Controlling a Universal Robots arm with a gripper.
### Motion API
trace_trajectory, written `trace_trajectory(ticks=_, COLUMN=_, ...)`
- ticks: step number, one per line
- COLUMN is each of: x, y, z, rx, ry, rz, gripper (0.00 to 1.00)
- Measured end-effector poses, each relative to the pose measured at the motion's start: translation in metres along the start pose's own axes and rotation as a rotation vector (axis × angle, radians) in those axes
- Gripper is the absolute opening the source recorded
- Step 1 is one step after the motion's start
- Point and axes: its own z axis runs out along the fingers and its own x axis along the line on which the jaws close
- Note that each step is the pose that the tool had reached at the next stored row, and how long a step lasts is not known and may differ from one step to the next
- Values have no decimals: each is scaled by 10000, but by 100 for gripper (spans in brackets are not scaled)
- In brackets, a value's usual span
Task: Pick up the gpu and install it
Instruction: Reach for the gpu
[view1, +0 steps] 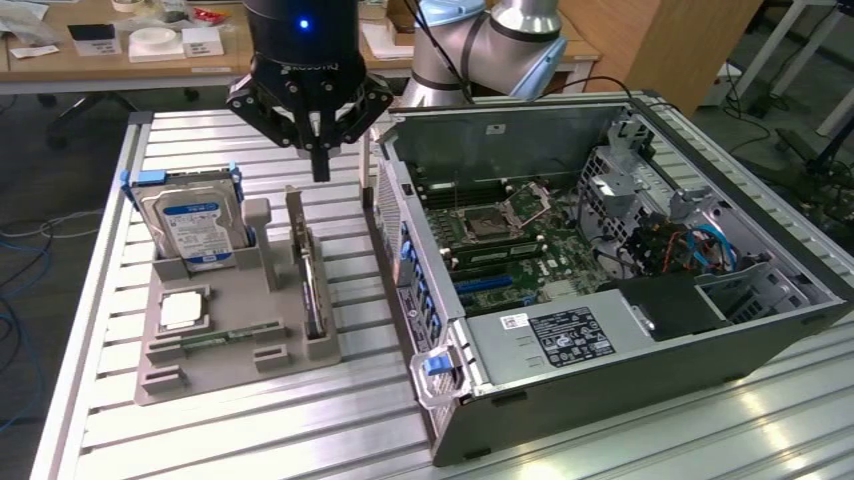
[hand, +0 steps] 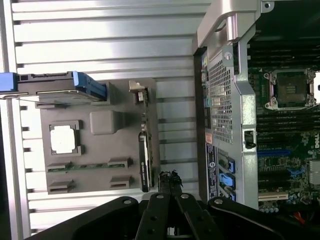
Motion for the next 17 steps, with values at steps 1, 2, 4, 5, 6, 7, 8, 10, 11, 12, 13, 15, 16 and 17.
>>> trace_trajectory(ticks=1, x=9, y=-3, z=0, rx=0, ry=0, rz=1, gripper=11)
trace_trajectory(ticks=2, x=18, y=-6, z=-1, rx=0, ry=-1, rz=1, gripper=11)
trace_trajectory(ticks=4, x=38, y=-14, z=-1, rx=0, ry=0, rz=1, gripper=11)
trace_trajectory(ticks=5, x=48, y=-18, z=-2, rx=0, ry=0, rz=0, gripper=11)
trace_trajectory(ticks=6, x=57, y=-22, z=-2, rx=0, ry=0, rz=0, gripper=11)
trace_trajectory(ticks=7, x=67, y=-27, z=-3, rx=0, ry=0, rz=0, gripper=11)
trace_trajectory(ticks=8, x=77, y=-30, z=-3, rx=0, ry=0, rz=1, gripper=11)
trace_trajectory(ticks=10, x=96, y=-37, z=-4, rx=0, ry=0, rz=1, gripper=11)
trace_trajectory(ticks=11, x=105, y=-41, z=-4, rx=0, ry=0, rz=0, gripper=11)
trace_trajectory(ticks=12, x=114, y=-44, z=-5, rx=0, ry=0, rz=1, gripper=11)
trace_trajectory(ticks=13, x=122, y=-47, z=-5, rx=0, ry=0, rz=1, gripper=11)
trace_trajectory(ticks=15, x=138, y=-55, z=-6, rx=0, ry=0, rz=0, gripper=11)
trace_trajectory(ticks=16, x=148, y=-60, z=-6, rx=0, ry=0, rz=1, gripper=11)
trace_trajectory(ticks=17, x=158, y=-65, z=-6, rx=0, ry=-1, rz=1, gripper=11)
